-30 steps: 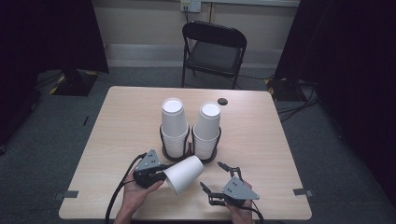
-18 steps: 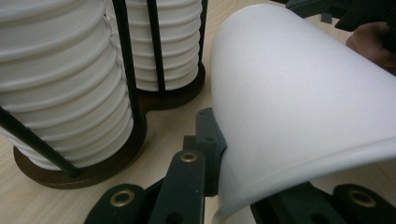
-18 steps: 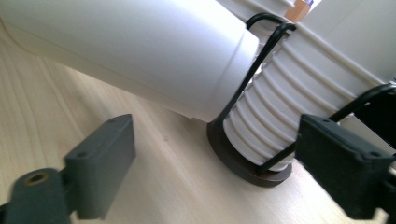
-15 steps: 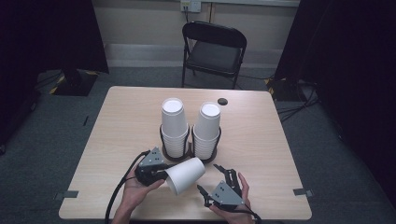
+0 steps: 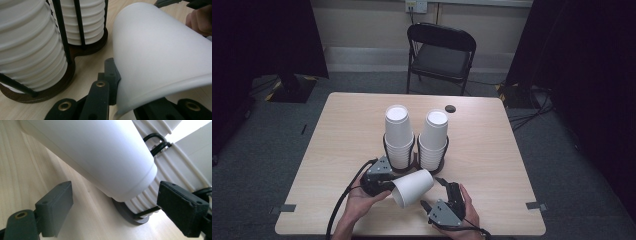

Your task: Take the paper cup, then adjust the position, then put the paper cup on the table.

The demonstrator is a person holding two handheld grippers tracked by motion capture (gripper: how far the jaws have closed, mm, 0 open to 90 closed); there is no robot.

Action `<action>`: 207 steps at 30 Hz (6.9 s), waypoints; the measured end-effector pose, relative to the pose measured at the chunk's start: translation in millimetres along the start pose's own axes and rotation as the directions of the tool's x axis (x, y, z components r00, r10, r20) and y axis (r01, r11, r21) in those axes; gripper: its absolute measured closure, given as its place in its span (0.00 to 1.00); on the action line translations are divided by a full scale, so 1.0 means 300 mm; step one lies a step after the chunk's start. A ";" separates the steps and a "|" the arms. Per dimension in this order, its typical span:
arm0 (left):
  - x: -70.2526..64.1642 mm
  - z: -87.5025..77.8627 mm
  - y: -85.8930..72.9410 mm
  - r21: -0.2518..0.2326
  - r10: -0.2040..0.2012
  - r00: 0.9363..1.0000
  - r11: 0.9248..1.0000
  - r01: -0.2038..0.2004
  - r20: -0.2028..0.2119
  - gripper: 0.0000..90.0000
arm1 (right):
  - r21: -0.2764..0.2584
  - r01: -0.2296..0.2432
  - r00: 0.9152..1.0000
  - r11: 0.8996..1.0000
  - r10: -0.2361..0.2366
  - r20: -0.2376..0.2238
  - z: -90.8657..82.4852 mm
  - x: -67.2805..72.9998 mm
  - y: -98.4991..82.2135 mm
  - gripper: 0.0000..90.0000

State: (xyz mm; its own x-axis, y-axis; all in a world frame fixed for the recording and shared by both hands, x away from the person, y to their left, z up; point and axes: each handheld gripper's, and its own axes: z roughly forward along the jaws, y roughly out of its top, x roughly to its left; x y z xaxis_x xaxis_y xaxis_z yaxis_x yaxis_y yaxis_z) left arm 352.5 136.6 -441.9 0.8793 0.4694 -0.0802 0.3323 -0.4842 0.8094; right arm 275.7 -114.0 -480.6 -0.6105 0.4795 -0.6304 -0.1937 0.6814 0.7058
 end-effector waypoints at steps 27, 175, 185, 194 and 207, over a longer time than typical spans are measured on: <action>-0.016 0.015 0.044 0.082 0.006 1.000 0.997 -0.008 0.025 0.96 | 0.010 0.201 0.979 0.979 -0.202 0.020 0.074 0.075 0.095 0.09; -0.062 -0.010 -0.235 -0.408 -0.256 0.896 0.908 0.094 -0.363 0.17 | -0.173 -0.681 0.703 0.711 0.702 0.118 0.057 -0.474 -0.208 0.12; -0.066 -0.014 -0.241 -0.432 -0.262 0.893 0.898 0.087 -0.365 0.17 | -0.155 -0.687 0.696 0.710 0.704 0.142 0.127 -0.545 -0.234 0.12; -0.071 -0.013 -0.240 -0.426 -0.246 0.892 0.902 0.069 -0.378 0.17 | -0.158 -0.688 0.688 0.708 0.706 0.169 0.184 -0.593 -0.259 0.12; -0.072 -0.013 -0.240 -0.427 -0.246 0.892 0.902 0.067 -0.379 0.18 | -0.123 -0.717 0.662 0.686 0.726 0.186 0.260 -0.588 -0.329 0.12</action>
State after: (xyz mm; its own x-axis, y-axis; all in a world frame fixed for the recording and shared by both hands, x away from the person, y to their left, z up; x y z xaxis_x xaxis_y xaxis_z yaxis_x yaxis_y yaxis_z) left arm 308.3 164.3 -496.3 0.5731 0.8180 -0.0502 0.2129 -0.0894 0.9730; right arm 462.2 -222.6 -464.2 -0.4016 0.9152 0.0348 0.2103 0.0551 0.9761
